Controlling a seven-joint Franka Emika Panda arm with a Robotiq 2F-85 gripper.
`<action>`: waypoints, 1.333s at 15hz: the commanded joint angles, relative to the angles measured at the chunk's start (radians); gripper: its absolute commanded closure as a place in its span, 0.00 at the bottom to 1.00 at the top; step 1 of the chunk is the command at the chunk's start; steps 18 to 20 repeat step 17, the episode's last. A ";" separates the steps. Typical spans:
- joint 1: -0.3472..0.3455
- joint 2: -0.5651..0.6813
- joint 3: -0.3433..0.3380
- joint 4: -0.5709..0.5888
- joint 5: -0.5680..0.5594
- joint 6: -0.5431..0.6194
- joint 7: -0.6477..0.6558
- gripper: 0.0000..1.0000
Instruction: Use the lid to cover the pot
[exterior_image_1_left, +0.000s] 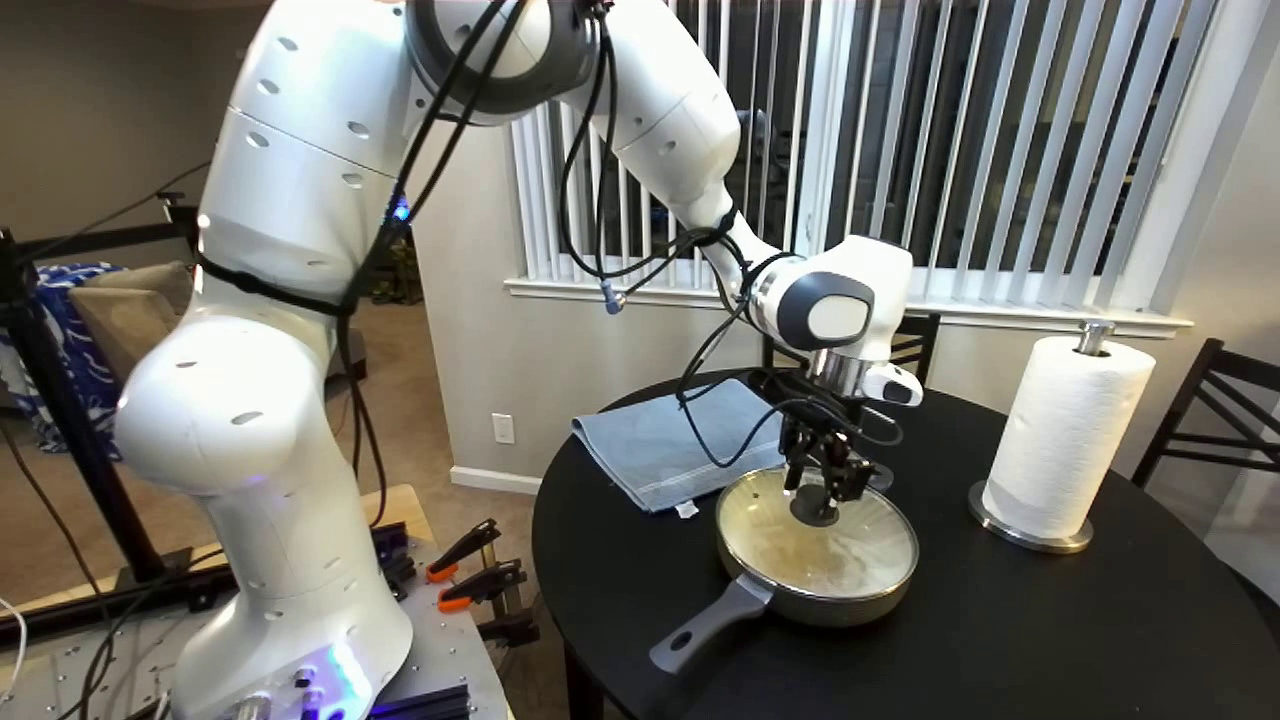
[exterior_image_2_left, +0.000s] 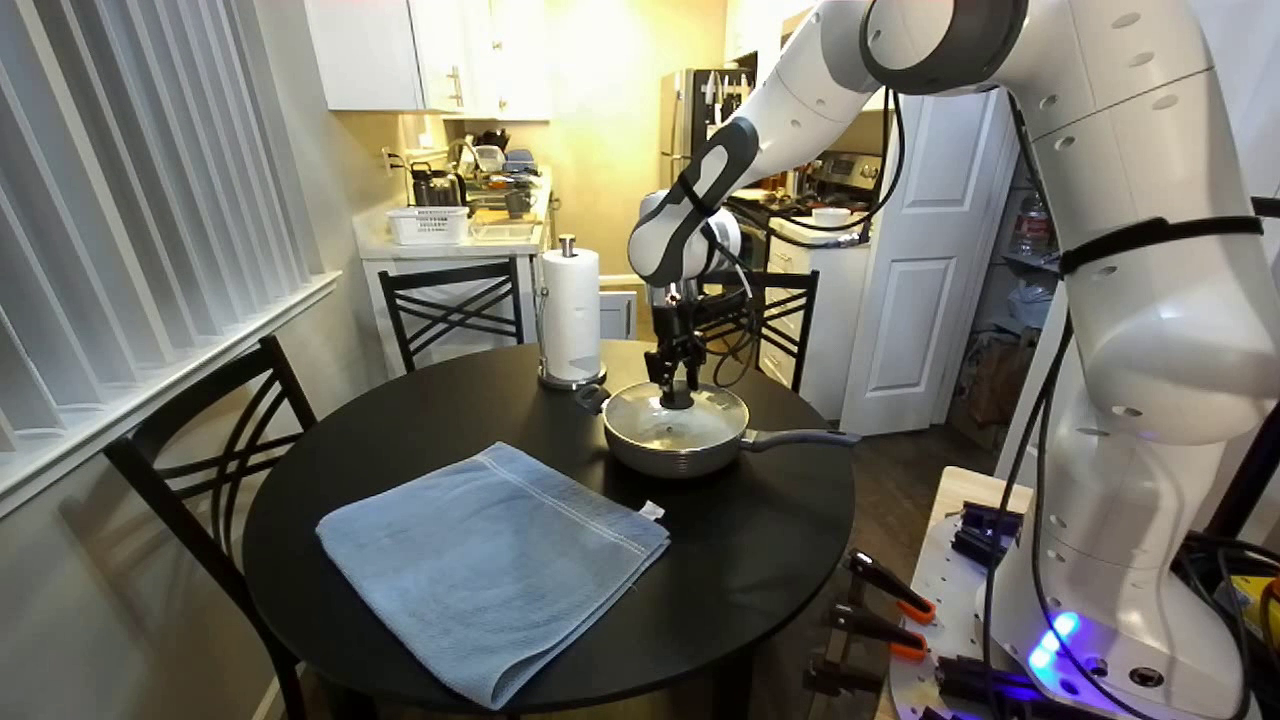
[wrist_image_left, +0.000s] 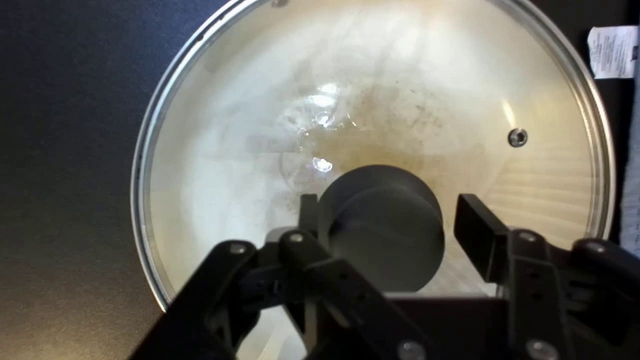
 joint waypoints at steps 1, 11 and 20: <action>0.014 -0.085 -0.005 -0.060 -0.024 -0.022 0.011 0.00; 0.017 -0.159 -0.003 -0.083 -0.022 -0.040 0.003 0.00; 0.017 -0.159 -0.003 -0.087 -0.022 -0.040 0.003 0.00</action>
